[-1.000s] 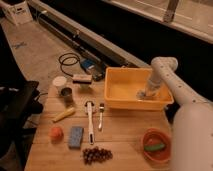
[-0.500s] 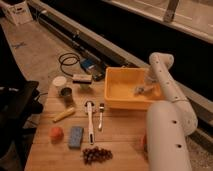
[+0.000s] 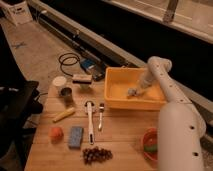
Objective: Wipe tray with towel
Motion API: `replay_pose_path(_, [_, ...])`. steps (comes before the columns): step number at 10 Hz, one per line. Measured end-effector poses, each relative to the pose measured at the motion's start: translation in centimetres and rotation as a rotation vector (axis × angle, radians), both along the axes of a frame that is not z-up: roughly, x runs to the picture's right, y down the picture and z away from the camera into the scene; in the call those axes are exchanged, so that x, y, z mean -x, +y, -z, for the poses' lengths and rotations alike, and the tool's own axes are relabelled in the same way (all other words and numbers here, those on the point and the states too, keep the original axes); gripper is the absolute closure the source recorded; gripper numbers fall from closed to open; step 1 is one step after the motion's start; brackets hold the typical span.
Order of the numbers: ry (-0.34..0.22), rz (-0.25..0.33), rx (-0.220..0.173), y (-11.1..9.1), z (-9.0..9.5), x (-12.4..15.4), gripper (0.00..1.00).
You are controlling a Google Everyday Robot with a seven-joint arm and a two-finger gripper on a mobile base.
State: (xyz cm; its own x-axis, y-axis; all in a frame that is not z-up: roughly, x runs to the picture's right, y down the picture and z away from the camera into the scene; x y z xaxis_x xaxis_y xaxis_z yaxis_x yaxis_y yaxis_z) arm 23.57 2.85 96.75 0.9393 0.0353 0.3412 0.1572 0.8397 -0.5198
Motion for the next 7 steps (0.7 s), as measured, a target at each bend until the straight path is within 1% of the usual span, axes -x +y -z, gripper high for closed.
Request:
replay_pose_path(1, [-0.013, 0.001, 0.006, 0.5, 0.3, 0.3, 1.00])
replay_pose_path(2, [-0.015, 0.009, 0.025, 1.4, 1.0, 0.3, 1.00])
replay_pose_path(3, [-0.001, 0.012, 0.040, 2.2, 1.7, -0.3, 1.00])
replay_pose_path(5, [0.052, 0.019, 0.059, 2.6, 2.9, -2.3, 1.00])
replay_pose_path(7, [0.143, 0.049, 0.070, 2.3, 3.3, -5.4, 1.00])
